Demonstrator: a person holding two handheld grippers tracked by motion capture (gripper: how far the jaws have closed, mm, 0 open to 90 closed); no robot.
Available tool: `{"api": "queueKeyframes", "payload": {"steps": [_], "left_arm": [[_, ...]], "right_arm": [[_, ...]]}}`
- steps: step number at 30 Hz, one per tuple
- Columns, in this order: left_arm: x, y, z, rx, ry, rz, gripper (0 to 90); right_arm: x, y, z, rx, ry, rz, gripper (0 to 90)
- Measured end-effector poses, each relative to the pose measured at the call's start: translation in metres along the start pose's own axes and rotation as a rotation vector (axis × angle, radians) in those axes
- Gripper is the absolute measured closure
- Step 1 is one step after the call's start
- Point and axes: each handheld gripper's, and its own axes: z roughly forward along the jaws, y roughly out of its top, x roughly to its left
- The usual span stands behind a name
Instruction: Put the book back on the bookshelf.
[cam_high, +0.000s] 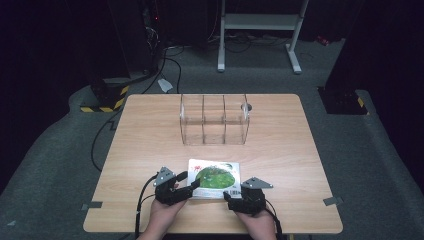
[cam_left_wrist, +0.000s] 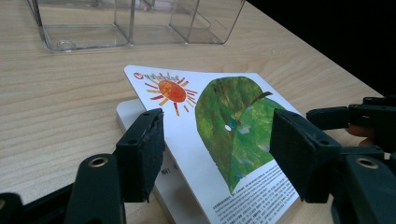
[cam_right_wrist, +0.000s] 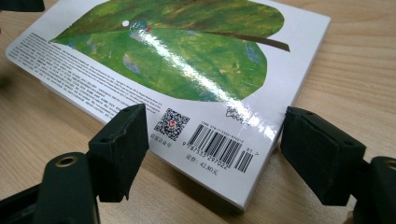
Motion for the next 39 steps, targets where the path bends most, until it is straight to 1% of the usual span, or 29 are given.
{"api": "queueKeyframes", "payload": {"steps": [2, 3, 4, 5, 7, 9, 10, 12, 13, 16, 17, 22, 25, 27, 29, 33, 35, 36, 37, 38, 39], "left_arm": [[0.0, 0.001, -0.001, -0.015, -0.011, -0.012, 36.4], [0.001, 0.001, -0.001, -0.018, -0.016, -0.016, 36.4], [0.001, 0.002, -0.001, -0.018, -0.017, -0.019, 36.7], [0.001, 0.002, -0.001, -0.019, -0.018, -0.019, 36.8], [0.002, 0.002, -0.002, -0.026, -0.024, -0.026, 36.9], [0.002, 0.003, -0.002, -0.03, -0.027, -0.018, 36.9], [0.002, 0.003, -0.003, -0.032, -0.029, -0.019, 36.9], [0.002, 0.003, -0.003, -0.035, -0.034, -0.025, 36.9], [0.002, 0.004, -0.004, -0.037, -0.035, -0.02, 36.9], [0.001, 0.005, -0.005, -0.044, -0.042, -0.014, 36.9], [0.0, 0.005, -0.006, -0.048, -0.044, -0.012, 36.9], [-0.001, 0.006, -0.006, -0.053, -0.044, 0.005, 36.5], [-0.001, 0.006, -0.007, -0.052, -0.048, 0.0, 36.5], [0.0, 0.006, -0.007, -0.047, -0.048, 0.006, 36.6], [0.0, 0.006, -0.006, -0.046, -0.046, 0.002, 36.7], [0.004, 0.005, -0.005, -0.029, -0.021, -0.009, 35.7], [0.008, 0.004, -0.002, -0.002, 0.0, -0.021, 35.4], [0.011, 0.003, -0.001, 0.022, 0.008, -0.034, 35.1], [0.012, 0.003, 0.001, 0.037, 0.008, -0.045, 35.1], [0.014, 0.003, 0.003, 0.061, -0.009, -0.069, 35.0], [0.015, 0.003, 0.004, 0.073, -0.016, -0.074, 35.1]], "right_arm": [[0.001, -0.001, -0.002, -0.024, -0.002, -0.019, 23.6], [0.003, -0.001, -0.002, -0.028, -0.005, -0.022, 23.4], [0.003, -0.002, -0.003, -0.036, -0.007, -0.037, 23.0], [0.004, -0.002, -0.004, -0.042, -0.013, -0.043, 20.3], [0.006, -0.003, -0.004, -0.041, -0.037, -0.07, 18.0], [0.01, -0.005, -0.008, -0.068, -0.057, -0.084, 17.7], [0.011, -0.004, -0.008, -0.065, -0.046, -0.09, 16.4], [0.015, -0.004, -0.007, -0.044, -0.047, -0.098, 14.5], [0.016, -0.005, -0.006, -0.038, -0.045, -0.108, 14.2], [0.019, -0.006, -0.004, -0.03, -0.067, -0.127, 14.0], [0.02, -0.006, -0.004, -0.029, -0.065, -0.134, 13.9], [0.024, -0.005, 0.002, 0.01, -0.112, -0.164, 13.2], [0.023, -0.005, 0.003, 0.019, -0.124, -0.14, 14.5], [0.021, -0.005, 0.003, 0.02, -0.124, -0.123, 15.3], [0.019, -0.005, 0.002, 0.017, -0.11, -0.105, 15.7], [0.019, -0.005, 0.002, 0.013, -0.101, -0.1, 17.2], [0.019, -0.005, 0.002, 0.013, -0.099, -0.099, 17.3], [0.018, -0.005, 0.002, 0.01, -0.098, -0.098, 17.4], [0.018, -0.005, 0.001, 0.009, -0.096, -0.096, 17.5], [0.018, -0.005, 0.001, 0.009, -0.096, -0.097, 17.6], [0.018, -0.005, 0.001, 0.009, -0.097, -0.101, 17.6]]}}
